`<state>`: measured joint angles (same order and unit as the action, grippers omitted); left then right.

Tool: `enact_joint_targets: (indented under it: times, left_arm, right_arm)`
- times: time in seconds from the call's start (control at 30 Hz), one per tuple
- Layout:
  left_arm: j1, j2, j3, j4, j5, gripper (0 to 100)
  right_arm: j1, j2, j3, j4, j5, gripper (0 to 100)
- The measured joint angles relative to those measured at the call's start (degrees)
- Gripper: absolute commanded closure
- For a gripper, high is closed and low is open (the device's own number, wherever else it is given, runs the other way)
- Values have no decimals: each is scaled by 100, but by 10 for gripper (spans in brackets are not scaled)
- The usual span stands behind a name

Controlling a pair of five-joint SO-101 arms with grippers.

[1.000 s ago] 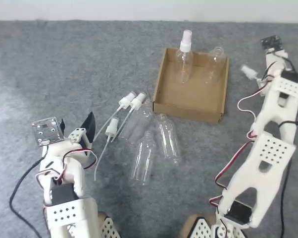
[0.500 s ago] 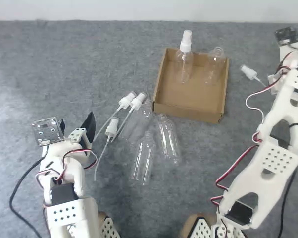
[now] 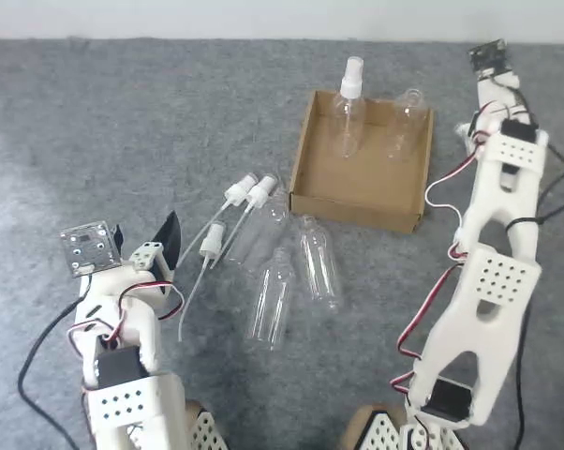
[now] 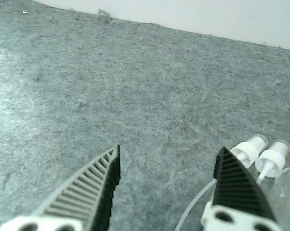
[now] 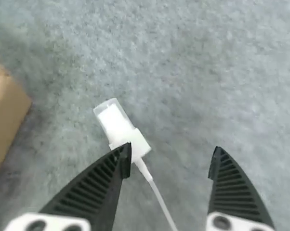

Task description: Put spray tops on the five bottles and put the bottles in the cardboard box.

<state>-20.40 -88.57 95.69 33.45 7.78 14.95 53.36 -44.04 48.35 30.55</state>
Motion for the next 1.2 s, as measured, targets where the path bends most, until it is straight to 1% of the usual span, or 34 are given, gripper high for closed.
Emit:
enact_joint_targets:
  times: [0.53, 0.6, 0.7, 0.77, 0.87, 1.0, 1.2]
  left_arm:
    - [0, 0, 0, 0, 0, 702]
    - [0, 0, 0, 0, 0, 702]
    - [0, 0, 0, 0, 0, 702]
    - [0, 0, 0, 0, 0, 702]
    - [0, 0, 0, 0, 0, 702]
    - [0, 0, 0, 0, 0, 702]
    - [0, 0, 0, 0, 0, 702]
  right_arm:
    - [-44, 730, 0, -747, -35, 758]
    - [-44, 747, 0, -826, -35, 797]
    - [-44, 747, 0, -835, -35, 909]
    - [-44, 747, 0, -835, -35, 963]
    - [0, 747, 0, -835, -35, 978]
    - [158, 747, -9, -642, -44, 978]
    - [510, 712, -185, 264, -62, 981]
